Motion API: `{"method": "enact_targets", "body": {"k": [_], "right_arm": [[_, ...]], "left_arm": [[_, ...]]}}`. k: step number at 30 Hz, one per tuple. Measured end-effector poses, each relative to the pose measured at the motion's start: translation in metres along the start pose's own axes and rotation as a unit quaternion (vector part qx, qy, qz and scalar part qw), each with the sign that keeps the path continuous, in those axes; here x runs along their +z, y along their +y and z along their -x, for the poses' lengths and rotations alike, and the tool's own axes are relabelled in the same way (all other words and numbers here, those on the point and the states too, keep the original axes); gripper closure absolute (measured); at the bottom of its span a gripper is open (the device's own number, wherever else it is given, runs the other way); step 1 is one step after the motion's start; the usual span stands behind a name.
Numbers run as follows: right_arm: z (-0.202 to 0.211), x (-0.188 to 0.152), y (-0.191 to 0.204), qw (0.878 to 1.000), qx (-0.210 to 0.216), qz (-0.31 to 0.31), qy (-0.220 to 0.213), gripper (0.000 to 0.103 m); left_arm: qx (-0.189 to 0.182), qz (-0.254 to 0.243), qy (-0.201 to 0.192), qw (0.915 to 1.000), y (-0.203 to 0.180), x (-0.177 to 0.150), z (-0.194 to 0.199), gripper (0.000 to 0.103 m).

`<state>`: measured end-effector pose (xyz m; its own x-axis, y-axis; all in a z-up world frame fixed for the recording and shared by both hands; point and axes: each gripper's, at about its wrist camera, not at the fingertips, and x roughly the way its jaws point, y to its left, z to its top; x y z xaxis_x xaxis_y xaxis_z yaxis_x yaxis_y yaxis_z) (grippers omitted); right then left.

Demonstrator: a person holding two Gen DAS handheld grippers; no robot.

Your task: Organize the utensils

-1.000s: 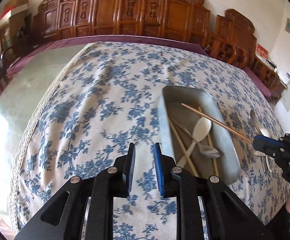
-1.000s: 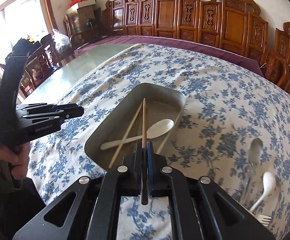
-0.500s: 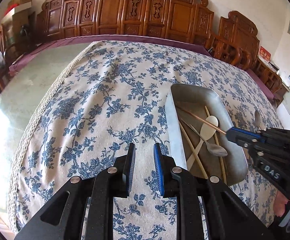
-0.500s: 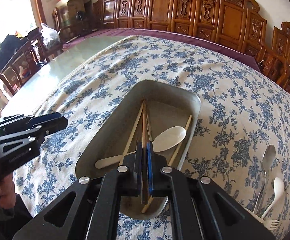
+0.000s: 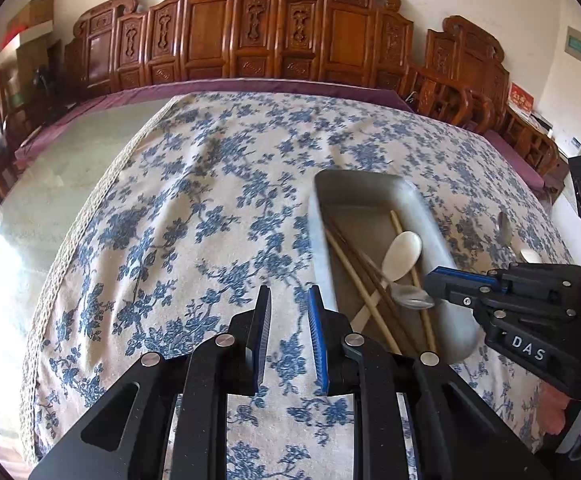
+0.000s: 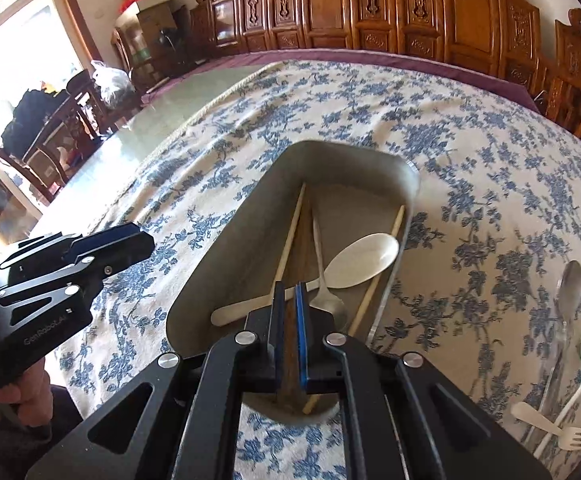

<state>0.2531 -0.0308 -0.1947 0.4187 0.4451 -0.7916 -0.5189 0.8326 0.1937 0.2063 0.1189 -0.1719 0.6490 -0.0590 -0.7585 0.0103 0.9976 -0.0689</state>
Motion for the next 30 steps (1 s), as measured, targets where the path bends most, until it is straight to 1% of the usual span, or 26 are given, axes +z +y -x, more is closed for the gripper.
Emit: {"method": "enact_targets", "body": {"k": [4, 9, 11, 16, 21, 23, 26, 30], "right_arm": [[0.031, -0.013, -0.017, 1.000, -0.004, -0.001, -0.011, 0.096], [0.072, -0.043, -0.052, 0.999, -0.030, -0.015, -0.019, 0.096], [0.089, -0.059, -0.069, 0.998, -0.049, -0.021, -0.021, 0.096], [0.115, -0.093, -0.110, 0.995, -0.088, -0.045, -0.019, 0.096], [0.126, -0.125, -0.150, 0.989, -0.124, -0.076, -0.008, 0.095], [0.127, -0.134, -0.162, 0.987, -0.132, -0.087, -0.006, 0.085], [0.125, -0.147, -0.177, 0.985, -0.138, -0.104, -0.002, 0.085], [0.113, -0.150, -0.182, 0.984, -0.137, -0.115, 0.003, 0.085]], "left_arm": [[-0.012, -0.008, -0.006, 0.9999, -0.015, 0.001, 0.011, 0.086], [-0.031, -0.018, -0.005, 0.9993, -0.040, -0.007, 0.026, 0.086], [-0.039, -0.021, -0.002, 0.9990, -0.050, -0.011, 0.029, 0.086], [-0.048, -0.042, 0.002, 0.9980, -0.078, -0.017, 0.034, 0.086], [-0.060, -0.059, 0.007, 0.9964, -0.103, -0.023, 0.035, 0.083], [-0.065, -0.065, 0.013, 0.9956, -0.113, -0.027, 0.032, 0.083], [-0.067, -0.075, 0.020, 0.9947, -0.125, -0.032, 0.028, 0.083], [-0.069, -0.081, 0.030, 0.9939, -0.135, -0.039, 0.024, 0.083]]}}
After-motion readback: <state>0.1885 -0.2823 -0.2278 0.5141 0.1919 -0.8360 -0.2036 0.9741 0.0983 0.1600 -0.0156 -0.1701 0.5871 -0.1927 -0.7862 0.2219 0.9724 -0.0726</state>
